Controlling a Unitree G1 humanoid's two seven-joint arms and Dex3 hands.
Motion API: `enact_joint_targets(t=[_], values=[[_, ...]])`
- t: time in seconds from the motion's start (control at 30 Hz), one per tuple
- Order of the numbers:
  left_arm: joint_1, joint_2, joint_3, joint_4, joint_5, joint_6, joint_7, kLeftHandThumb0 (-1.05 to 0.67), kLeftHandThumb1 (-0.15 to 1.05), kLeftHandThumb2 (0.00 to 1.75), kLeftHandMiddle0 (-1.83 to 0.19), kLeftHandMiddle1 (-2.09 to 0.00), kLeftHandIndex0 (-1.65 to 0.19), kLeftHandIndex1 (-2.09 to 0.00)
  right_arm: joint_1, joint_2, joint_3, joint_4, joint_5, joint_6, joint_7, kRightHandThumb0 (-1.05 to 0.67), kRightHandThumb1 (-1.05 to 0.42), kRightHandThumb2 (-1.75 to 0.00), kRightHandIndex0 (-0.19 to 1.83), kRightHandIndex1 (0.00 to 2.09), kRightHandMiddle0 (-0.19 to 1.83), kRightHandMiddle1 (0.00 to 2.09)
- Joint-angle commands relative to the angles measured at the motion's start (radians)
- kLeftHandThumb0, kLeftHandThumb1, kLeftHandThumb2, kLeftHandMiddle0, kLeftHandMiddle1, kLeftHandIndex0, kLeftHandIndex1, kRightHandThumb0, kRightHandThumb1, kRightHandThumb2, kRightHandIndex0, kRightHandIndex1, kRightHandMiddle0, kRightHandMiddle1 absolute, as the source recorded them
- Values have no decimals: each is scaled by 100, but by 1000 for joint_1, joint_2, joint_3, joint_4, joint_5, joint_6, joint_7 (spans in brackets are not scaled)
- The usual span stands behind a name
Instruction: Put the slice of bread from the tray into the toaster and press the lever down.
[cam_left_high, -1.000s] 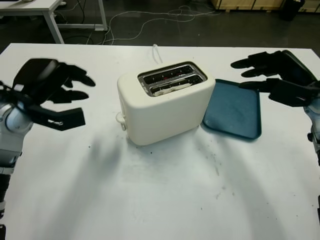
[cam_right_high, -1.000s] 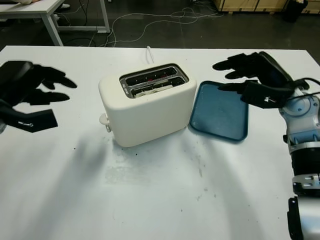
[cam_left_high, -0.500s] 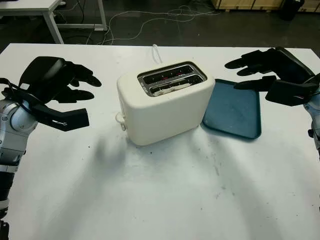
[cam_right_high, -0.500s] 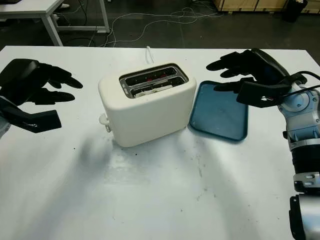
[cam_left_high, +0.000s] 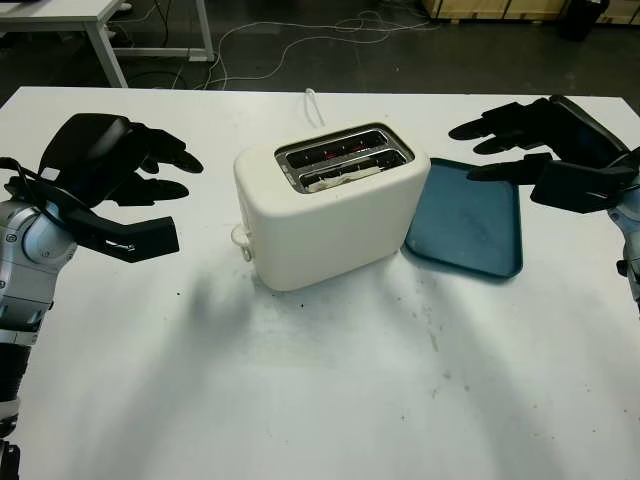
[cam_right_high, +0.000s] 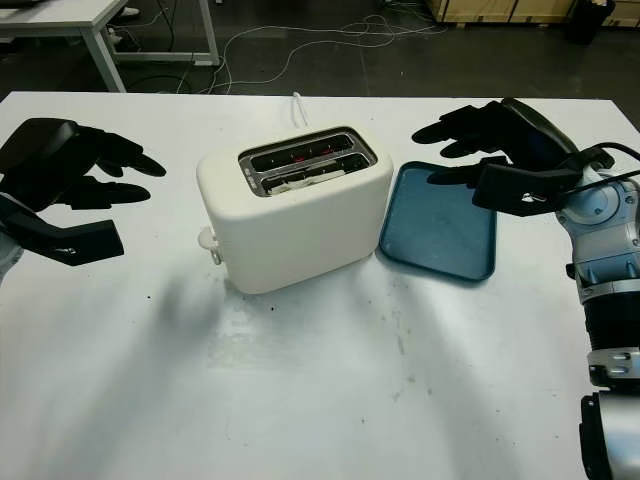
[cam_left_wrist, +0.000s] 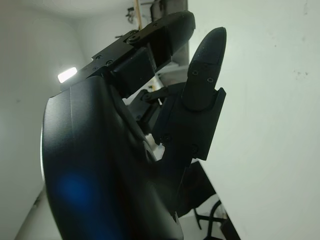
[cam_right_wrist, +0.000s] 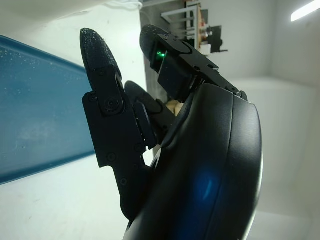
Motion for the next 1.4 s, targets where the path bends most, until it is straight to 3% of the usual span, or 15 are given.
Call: enact_joint_targets(t=[0.0,0.97,1.37], values=[[6,-2,0,5,3,-9,10,-42,80,0,-83,-98,-112,-12,12,-16,-7,-15,3,9,5,-58,-85,0,91,0,80,0],[5,-11,0,-3,5,10,4,-41,79,0,-82,-99,-112,-10,28,-7,-18,-19,17,10,10,-56,-84,0,90,0,79,0],[73,-87,34,-47,-28,36,65,-43,81,1,-82,-101,-112,-9,120,72,-71,-65,106,-3,-61,-52,-83,0,89,1,78,1]])
